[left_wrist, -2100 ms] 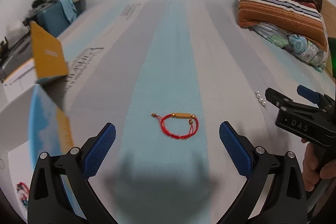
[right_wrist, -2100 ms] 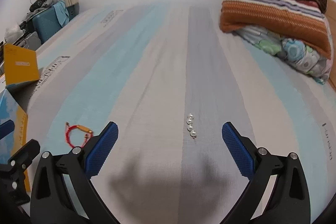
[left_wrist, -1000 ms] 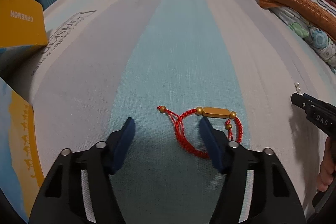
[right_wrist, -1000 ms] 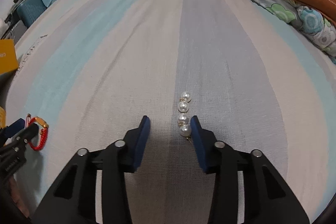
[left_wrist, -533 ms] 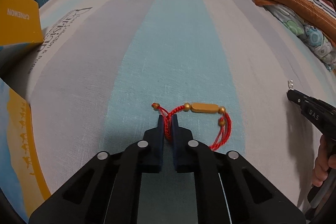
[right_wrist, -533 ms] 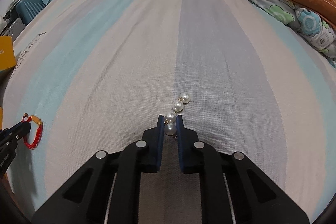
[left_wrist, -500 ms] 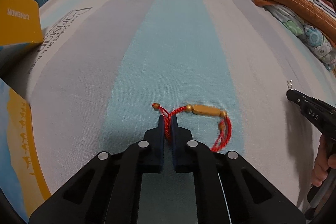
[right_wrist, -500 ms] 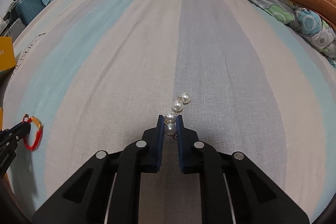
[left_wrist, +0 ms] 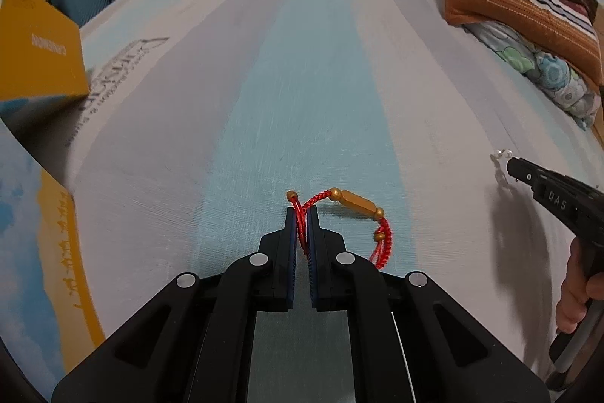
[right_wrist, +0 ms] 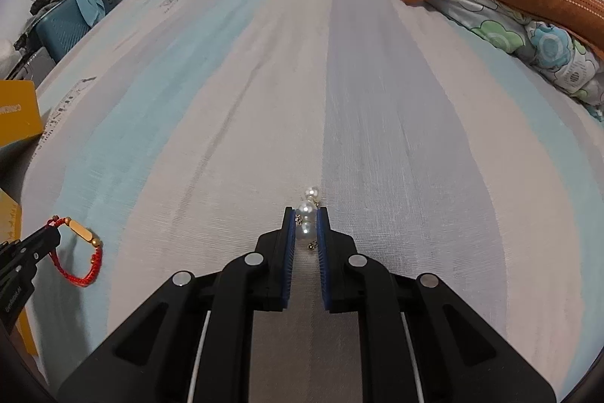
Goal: Organize jewelry
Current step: 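Carry the red string bracelet and pearl earrings over the white box with both tools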
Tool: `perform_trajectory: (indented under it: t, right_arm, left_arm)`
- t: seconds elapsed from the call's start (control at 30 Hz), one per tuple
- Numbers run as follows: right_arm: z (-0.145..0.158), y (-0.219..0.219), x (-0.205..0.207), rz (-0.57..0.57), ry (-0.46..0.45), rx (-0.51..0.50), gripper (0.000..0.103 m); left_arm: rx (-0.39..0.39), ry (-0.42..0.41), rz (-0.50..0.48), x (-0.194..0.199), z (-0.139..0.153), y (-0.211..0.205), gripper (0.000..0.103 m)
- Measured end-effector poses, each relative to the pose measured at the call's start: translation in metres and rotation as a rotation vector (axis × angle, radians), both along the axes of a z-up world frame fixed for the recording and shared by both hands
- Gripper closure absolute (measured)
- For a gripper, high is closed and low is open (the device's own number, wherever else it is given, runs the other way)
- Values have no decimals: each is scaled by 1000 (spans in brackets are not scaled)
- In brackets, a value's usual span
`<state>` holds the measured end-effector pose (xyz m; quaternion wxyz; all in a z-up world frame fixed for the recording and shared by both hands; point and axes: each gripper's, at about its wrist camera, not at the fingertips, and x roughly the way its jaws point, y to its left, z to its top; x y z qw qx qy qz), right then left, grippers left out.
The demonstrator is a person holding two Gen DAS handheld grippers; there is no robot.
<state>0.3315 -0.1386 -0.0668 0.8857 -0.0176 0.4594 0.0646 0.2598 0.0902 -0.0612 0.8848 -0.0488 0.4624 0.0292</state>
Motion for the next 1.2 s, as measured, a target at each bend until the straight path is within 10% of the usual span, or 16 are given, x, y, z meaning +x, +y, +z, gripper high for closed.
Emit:
perform_trajectory:
  t: [1.2]
  right_arm:
    - [92, 41, -97, 57, -178, 36, 92]
  left_arm:
    - [107, -152, 102, -82, 90, 17, 98]
